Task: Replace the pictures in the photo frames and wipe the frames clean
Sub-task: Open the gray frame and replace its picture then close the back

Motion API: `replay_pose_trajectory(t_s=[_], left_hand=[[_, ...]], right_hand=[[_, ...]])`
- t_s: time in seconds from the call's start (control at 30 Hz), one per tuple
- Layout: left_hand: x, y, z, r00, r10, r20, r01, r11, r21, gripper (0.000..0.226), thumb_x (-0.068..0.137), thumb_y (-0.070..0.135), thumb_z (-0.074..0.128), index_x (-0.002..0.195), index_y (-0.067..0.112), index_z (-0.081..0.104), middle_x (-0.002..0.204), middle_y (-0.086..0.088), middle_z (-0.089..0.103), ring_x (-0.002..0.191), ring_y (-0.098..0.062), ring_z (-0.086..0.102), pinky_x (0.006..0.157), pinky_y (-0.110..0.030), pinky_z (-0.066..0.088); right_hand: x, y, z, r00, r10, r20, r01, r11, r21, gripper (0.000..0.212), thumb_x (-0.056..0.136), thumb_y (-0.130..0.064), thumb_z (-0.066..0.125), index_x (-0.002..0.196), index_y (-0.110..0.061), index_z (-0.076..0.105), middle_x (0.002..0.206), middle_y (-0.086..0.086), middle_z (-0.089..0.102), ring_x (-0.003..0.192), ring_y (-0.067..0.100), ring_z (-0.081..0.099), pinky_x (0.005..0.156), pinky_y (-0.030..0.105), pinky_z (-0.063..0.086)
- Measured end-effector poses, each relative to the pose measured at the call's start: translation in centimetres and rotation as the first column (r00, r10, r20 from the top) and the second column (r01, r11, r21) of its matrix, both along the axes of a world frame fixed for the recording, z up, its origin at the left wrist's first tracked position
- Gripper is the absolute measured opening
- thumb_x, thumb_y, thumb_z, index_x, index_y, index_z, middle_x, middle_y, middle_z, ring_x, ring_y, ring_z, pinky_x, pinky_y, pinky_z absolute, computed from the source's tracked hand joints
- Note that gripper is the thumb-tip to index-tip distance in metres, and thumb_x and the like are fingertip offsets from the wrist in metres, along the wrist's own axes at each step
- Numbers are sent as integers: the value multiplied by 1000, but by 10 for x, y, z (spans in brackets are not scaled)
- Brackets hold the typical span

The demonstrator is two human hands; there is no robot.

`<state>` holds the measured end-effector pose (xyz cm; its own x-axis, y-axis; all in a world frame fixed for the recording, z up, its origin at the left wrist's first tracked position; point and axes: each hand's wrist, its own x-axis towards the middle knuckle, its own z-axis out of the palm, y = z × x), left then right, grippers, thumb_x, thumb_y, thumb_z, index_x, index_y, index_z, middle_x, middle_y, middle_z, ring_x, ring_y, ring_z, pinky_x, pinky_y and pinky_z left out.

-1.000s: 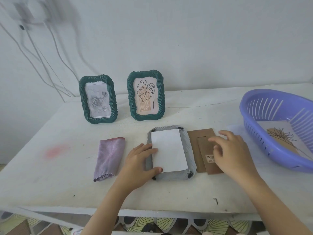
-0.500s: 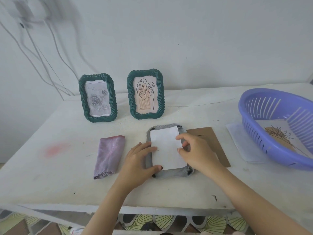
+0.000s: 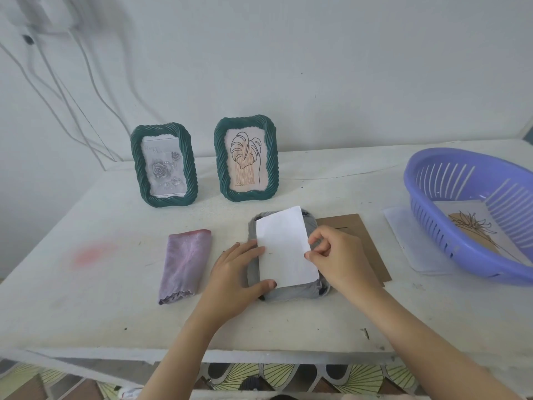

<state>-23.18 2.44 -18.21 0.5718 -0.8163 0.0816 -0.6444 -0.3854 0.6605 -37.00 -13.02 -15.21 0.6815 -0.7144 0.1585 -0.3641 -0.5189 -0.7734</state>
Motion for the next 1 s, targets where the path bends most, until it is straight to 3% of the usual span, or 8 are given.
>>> replay_pose_trajectory(t_s=[0.13,0.27,0.4,0.57,0.67,0.77,0.9,1.0], left_hand=[[-2,1,4,1000,-14,-3,14,1000,2,86,58,66,56,136,33,40,135,29,26,131,1,17,111,-22,11],[-3,1,5,998,-8,-57,5,998,-64,66,70,51,60,131,48,34,136,28,33,133,3,14,110,-24,14],[-3,-5,11,990,1,-140,-23,987,-159,53,78,40,65,124,50,42,132,25,41,132,5,23,106,-21,20],[-8,-22,25,972,-38,-233,-17,973,-232,40,84,22,66,114,45,53,127,20,52,121,7,41,100,-17,30],[-16,-36,37,887,-67,-456,-76,954,-288,32,84,15,66,105,39,63,114,9,63,105,-2,57,90,-21,44],[-24,-54,49,743,-118,-658,-136,937,-322,30,86,-4,57,100,21,67,98,0,69,80,-8,67,67,-22,54],[-37,-78,57,711,-142,-689,-120,941,-317,34,85,-12,52,93,17,68,74,2,72,66,-8,65,58,-23,54],[-45,-95,58,714,-149,-684,-102,945,-312,36,84,-11,53,92,19,69,75,-8,67,67,-15,62,61,-26,56]], right_hand=[[-1,-1,0,999,-27,27,28,999,-18,14,74,-4,71,75,-13,60,53,-10,50,62,-6,53,57,4,38],[-4,-6,1,995,-20,96,8,993,117,17,77,-6,68,79,-22,65,69,-9,63,61,0,57,59,5,42],[-13,-13,4,989,-5,150,-35,965,260,30,81,-1,60,89,-29,69,89,-12,68,80,-5,61,69,4,44],[-25,-20,11,965,-71,254,-41,911,409,35,83,1,58,92,-31,69,92,-16,68,84,-3,63,67,6,45],[-35,-22,19,928,-143,343,-43,875,482,35,83,4,58,94,-26,70,93,-9,67,79,0,62,71,10,49],[-48,-24,27,912,-157,378,-57,866,496,34,83,5,58,96,-23,71,96,0,67,80,6,61,73,15,51],[-71,-35,32,936,-135,324,14,937,349,35,85,1,57,98,-29,69,98,-9,68,81,7,63,76,16,51],[-98,-49,35,958,-151,243,178,980,-89,29,87,-5,55,101,-28,67,98,-17,63,86,1,56,76,11,45]])
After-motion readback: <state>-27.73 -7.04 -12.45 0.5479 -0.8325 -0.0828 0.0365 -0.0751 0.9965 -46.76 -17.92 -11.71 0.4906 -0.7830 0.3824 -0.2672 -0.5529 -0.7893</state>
